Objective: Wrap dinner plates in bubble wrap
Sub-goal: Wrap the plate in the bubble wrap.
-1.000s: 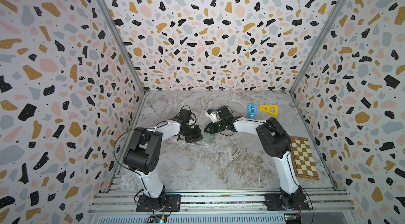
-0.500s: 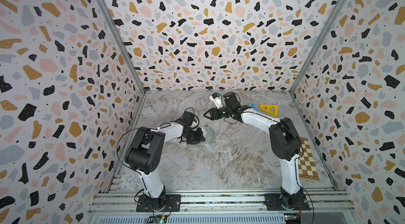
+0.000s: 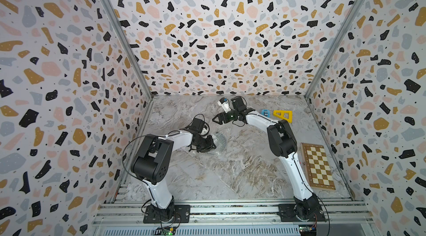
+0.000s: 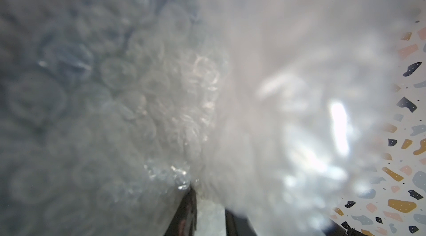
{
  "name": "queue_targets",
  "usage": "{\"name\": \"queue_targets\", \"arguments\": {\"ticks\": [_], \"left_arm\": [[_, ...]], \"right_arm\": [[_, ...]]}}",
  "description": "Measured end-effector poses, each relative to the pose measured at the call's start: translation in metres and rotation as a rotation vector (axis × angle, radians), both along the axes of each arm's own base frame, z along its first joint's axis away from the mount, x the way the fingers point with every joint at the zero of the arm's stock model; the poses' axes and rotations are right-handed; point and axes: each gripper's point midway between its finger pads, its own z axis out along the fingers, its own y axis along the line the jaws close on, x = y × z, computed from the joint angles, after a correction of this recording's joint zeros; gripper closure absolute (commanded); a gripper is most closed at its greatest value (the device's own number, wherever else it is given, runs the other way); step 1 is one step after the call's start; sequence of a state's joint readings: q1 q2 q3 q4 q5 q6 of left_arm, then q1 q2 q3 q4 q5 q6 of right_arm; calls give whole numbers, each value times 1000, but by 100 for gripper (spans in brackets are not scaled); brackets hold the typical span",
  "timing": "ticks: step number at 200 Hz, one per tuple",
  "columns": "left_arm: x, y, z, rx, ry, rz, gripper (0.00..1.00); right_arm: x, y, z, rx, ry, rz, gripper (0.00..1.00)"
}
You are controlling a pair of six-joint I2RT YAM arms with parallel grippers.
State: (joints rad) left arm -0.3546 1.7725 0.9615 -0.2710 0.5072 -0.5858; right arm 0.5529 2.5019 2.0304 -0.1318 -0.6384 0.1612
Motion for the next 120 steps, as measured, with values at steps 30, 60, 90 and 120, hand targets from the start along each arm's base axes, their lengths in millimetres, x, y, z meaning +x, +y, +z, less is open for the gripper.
{"name": "queue_targets", "arguments": {"ticks": [30, 60, 90, 120], "left_arm": [[0, 0, 0, -1, -1, 0, 76], [-1, 0, 0, -4, -7, 1, 76], [-2, 2, 0, -12, -14, 4, 76], [-5, 7, -1, -13, -13, 13, 76]], "right_arm": [[-11, 13, 3, 26, 16, 94, 11], [-32, 17, -3, 16, 40, 178, 24], [-56, 9, -24, -2, 102, 219, 60], [-82, -7, -21, 17, 133, 223, 73]]}}
